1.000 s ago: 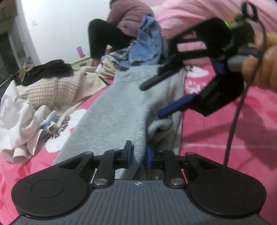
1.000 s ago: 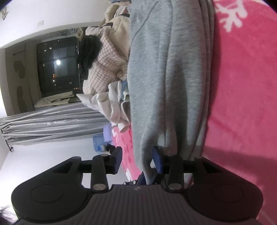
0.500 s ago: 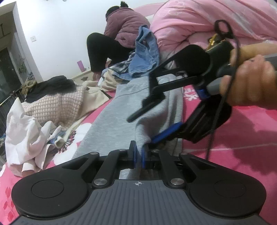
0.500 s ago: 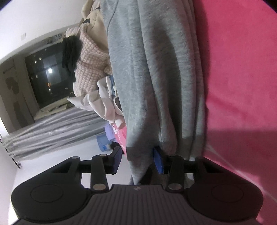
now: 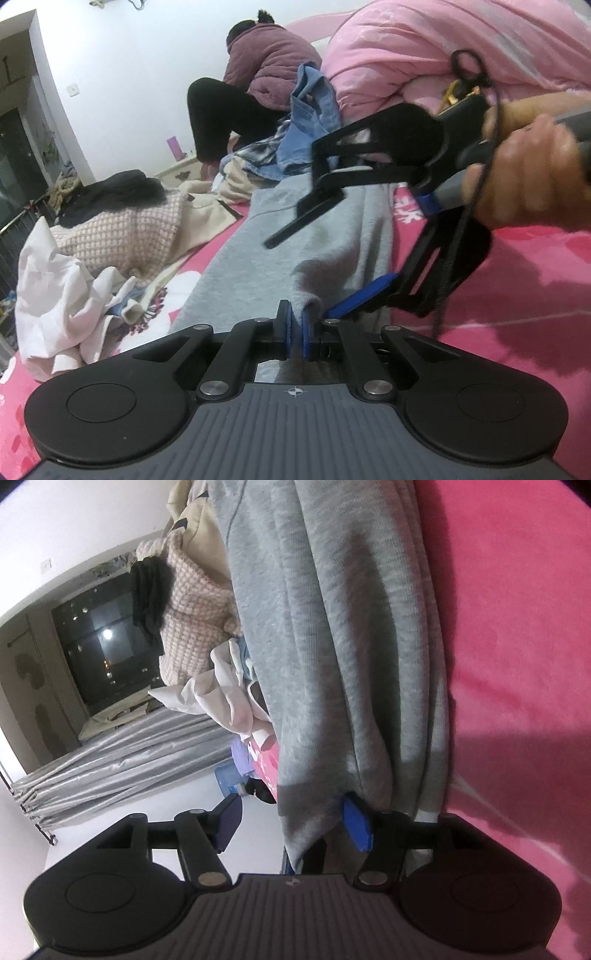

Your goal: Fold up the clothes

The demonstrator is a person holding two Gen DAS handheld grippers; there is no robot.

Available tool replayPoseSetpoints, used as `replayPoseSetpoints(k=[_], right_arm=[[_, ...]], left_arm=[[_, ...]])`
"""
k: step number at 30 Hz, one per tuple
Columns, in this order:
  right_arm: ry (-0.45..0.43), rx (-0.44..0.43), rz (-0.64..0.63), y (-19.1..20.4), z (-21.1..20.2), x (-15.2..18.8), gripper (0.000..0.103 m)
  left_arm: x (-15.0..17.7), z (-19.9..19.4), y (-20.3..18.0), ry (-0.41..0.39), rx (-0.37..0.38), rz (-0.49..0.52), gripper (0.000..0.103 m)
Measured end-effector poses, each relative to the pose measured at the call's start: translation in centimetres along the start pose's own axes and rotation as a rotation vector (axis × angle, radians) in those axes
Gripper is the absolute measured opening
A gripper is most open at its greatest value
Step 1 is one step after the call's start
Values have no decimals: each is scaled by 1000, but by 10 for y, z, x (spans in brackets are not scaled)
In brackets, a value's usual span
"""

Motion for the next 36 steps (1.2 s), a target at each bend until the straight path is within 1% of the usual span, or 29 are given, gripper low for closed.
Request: replayPoseSetpoints(k=[2,4,7,8,9,11,12,13,14,17,19,21,23,25,29,32,33,36], right_arm=[[1,-7,-13,2,5,-2,63],[-3,-8,-39,5,9,-4,58],[-28,-13,-108,8,6,-5,34],[-35,-28,-142,9,5,-5,21],[-41,-50,-185,12,2,-4,16],[-43,-84,-302,19,-3,-3,14],[-36,-88,-380,22,-6,-3,11],[-36,-70,-431,20,-8,-5,8],[-39,-43,-449,14,-11,-9,6],[-48,37,-489,1,-19,-17,4],[-45,109,-550,-1,-21,-17,3],[-44,160,-556,-7,-22,-19,2],[-49,186,-548,-9,-24,-18,2],[-52,213,-569,-6,-25,-15,2],[-45,272,-648,3,-30,-9,4],[-42,287,-663,3,-33,-9,5],[-44,291,-663,3,-35,-8,5],[-48,305,-666,3,-39,-7,7]], left_arm=[[2,0,-3,5,11,5,4],[5,0,-5,18,31,-1,4],[13,3,-3,50,60,-44,4],[15,4,-2,56,63,-48,4],[18,4,-2,63,66,-52,4],[21,4,-3,69,66,-37,4],[23,5,-4,76,69,-31,4],[27,7,-5,93,78,-29,4],[31,9,-6,111,84,-31,4],[41,13,-11,143,103,-23,4],[44,13,-14,158,117,-26,5],[49,11,-16,187,143,-43,6],[54,8,-16,207,160,-52,6],[56,0,-16,213,165,-53,6],[52,-21,-7,217,191,-123,8],[34,-34,9,128,160,-214,10],[32,-30,14,120,142,-240,10],[35,-10,24,134,90,-295,10]])
Point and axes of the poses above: each gripper's, at about its wrist camera, not at the fingertips, and z roughly the way its jaws point, y to its left, x to its underside, the point moved 8 cm from there along z, roughly the way its jaws point, and after that the axes turned 7 degrees about -z, right-handed, at the moved point
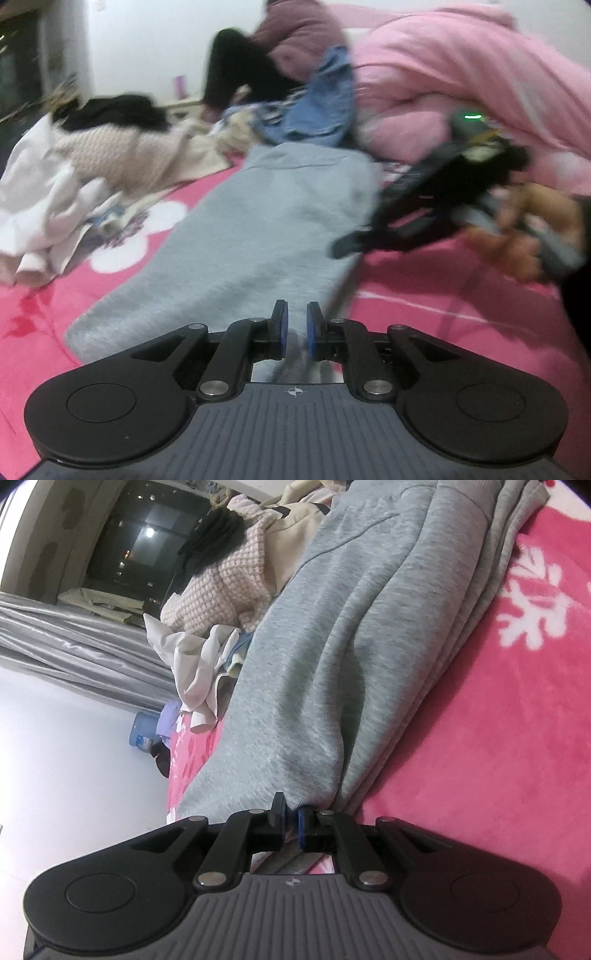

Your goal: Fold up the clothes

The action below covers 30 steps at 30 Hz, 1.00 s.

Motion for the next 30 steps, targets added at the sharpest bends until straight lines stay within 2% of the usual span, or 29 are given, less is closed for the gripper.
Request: replayPoseSetpoints(k=[3,6,10,14,15,17,18,19,21,22,23,25,27,30], right_arm=[[-6,34,-6,2,-10,0,10],[-68,96,-19,5,-34,-7,15],[-174,116,-153,30,-57,-27,15],[-160,169,-403,65,-29,-36,15],[-155,231,-483,63,-19,-36,14],[-147,419,-641,45,-1,-38,10],[-139,501,-672,29,6,-41,5],[-153,518,-629,12,4,-47,0],[-234,471,-511,-7,-15,-61,0],[-286,478,-486,-8,-28,-66,0],[-338,486,-460,-9,-41,-72,6],[-390,445,-429,-6,-58,-75,7],[-389,375,-452,7,-61,-68,7],[-323,253,-542,36,-41,-48,10]], left_arm=[[11,20,8,38,-29,-19,10],[13,19,12,42,-41,-63,11],[16,15,13,46,-56,-74,11],[18,13,11,45,-77,-71,11],[19,13,11,42,-82,-71,11],[22,13,11,40,-91,-67,11],[23,13,11,38,-94,-64,11],[23,13,11,37,-94,-64,11],[23,13,11,37,-98,-60,11],[23,13,11,38,-99,-57,11],[24,13,11,38,-99,-56,11],[24,14,12,37,-98,-60,11],[24,13,12,38,-98,-60,11],[24,11,11,36,-102,-51,11]])
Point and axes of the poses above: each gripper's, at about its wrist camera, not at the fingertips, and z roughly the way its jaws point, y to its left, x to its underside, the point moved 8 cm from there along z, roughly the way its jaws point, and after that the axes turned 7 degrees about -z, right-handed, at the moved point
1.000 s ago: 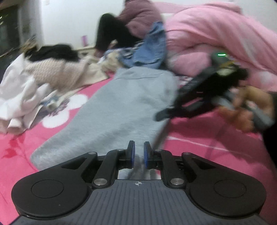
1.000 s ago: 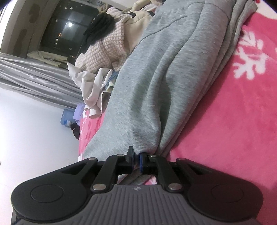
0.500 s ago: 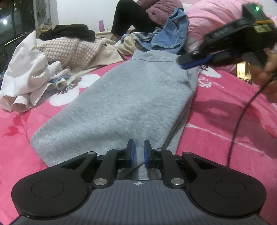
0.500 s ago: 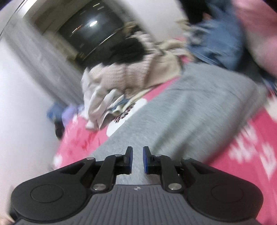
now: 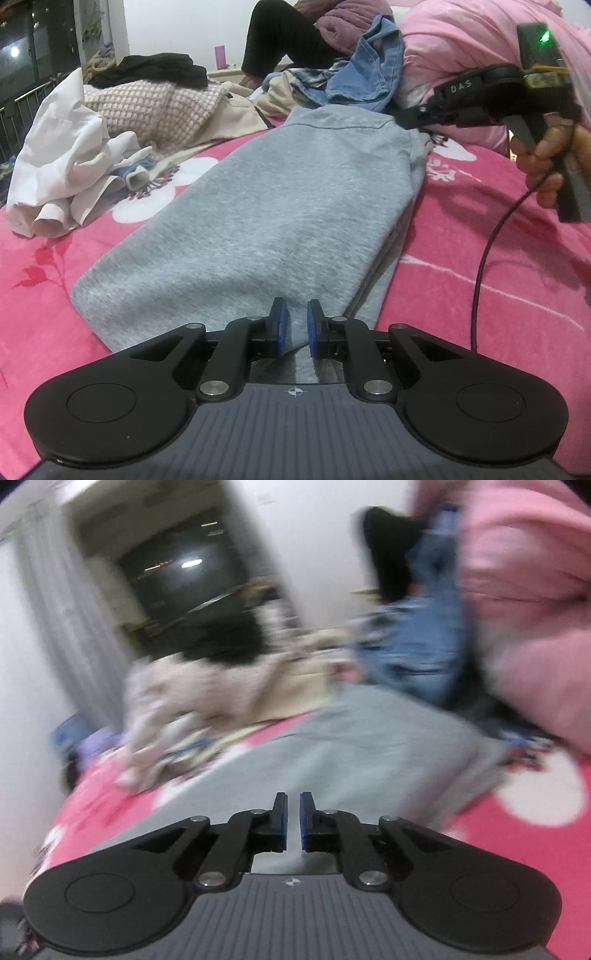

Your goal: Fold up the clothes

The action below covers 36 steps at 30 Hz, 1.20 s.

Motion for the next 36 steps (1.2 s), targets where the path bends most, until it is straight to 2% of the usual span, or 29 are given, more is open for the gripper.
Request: replayPoseSetpoints(k=[5,8,12,16,18,21,23,25,29,34,36], right_arm=[[80,-233,-34,58,14,25,10],[87,-321,-85,91,11,35,10],[209,-233,-187,95,35,69,9],[189,-216,-183,95,39,76,9],[186,-208,-200,98,38,77,9],[179,-209,-171,96,36,79,9],[177,-209,-157,96,37,77,9],[177,-209,-163,96,36,76,9],[180,-215,-155,94,37,74,9],[183,-195,-176,101,36,67,9],[138,-197,-220,114,26,58,18]], left_arm=[[1,-1,0,-6,-1,1,12],[0,-2,2,-3,1,-8,14],[-4,-14,8,-13,13,-45,16],[-18,-35,14,-79,31,-66,16],[-31,-38,18,-112,36,-72,20],[-45,-17,29,-104,-7,-82,22],[-39,7,42,-48,-69,-99,22],[-22,25,59,35,-171,-110,23],[1,8,89,36,-224,-181,25],[13,-16,126,29,-266,-286,28],[10,-25,132,9,-272,-311,28]])
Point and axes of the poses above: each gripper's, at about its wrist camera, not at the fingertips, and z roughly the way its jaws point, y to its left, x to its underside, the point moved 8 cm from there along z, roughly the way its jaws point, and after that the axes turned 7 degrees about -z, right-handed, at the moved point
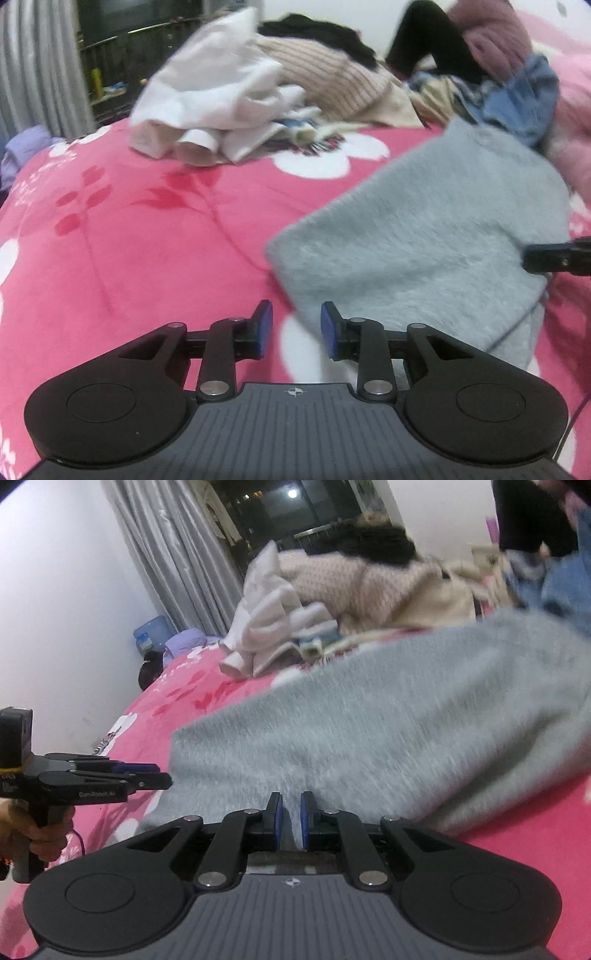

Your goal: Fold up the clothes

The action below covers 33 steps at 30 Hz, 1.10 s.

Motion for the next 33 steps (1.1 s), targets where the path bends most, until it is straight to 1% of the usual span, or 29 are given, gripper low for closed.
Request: replayPoseSetpoints(k=[2,4,6,9,12,14,17,18,19,20,21,23,25,27,28,30,32,33], right_arm=[[-50,-5,-54,15,-8,-10,22],[-81,-24,-95,31,-12,-17,23],[-42,-31,-133,39,-2,-6,27],[48,-8,-218,47,16,18,27],[49,30,-303,56,14,20,28],[7,13,-324,64,5,9,28],[-28,-40,-355,79,-1,5,28],[-14,-51,-374,83,2,10,28],[23,-54,-402,86,8,20,29],[59,-58,-431,89,15,30,36],[69,-49,-467,92,18,37,36],[55,-21,-534,97,17,42,36],[67,-26,-525,100,10,31,36],[58,-43,-452,95,-2,22,36],[54,-52,-409,92,-8,18,36],[88,-75,-287,83,-16,20,37],[132,-105,-157,74,-21,26,37],[146,-122,-111,72,-21,30,37]], left_arm=[[-4,-6,2,-15,-6,-8,28],[-5,-6,3,-11,1,-29,29],[-4,-3,4,3,4,-50,29],[0,1,3,21,11,-74,29],[3,0,2,26,23,-85,29],[4,-1,1,27,24,-79,29],[6,0,1,34,22,-80,30],[6,1,1,36,20,-83,30],[6,1,2,37,19,-86,30],[7,1,2,39,18,-87,31],[8,1,1,38,14,-85,31],[8,0,0,34,7,-76,31],[9,-5,-1,33,14,-75,31],[9,-15,-5,26,55,-68,31],[11,-22,-10,27,92,-44,31],[15,-36,-22,32,172,19,32],[24,-47,-38,64,256,74,37],[29,-50,-44,85,285,92,38]])
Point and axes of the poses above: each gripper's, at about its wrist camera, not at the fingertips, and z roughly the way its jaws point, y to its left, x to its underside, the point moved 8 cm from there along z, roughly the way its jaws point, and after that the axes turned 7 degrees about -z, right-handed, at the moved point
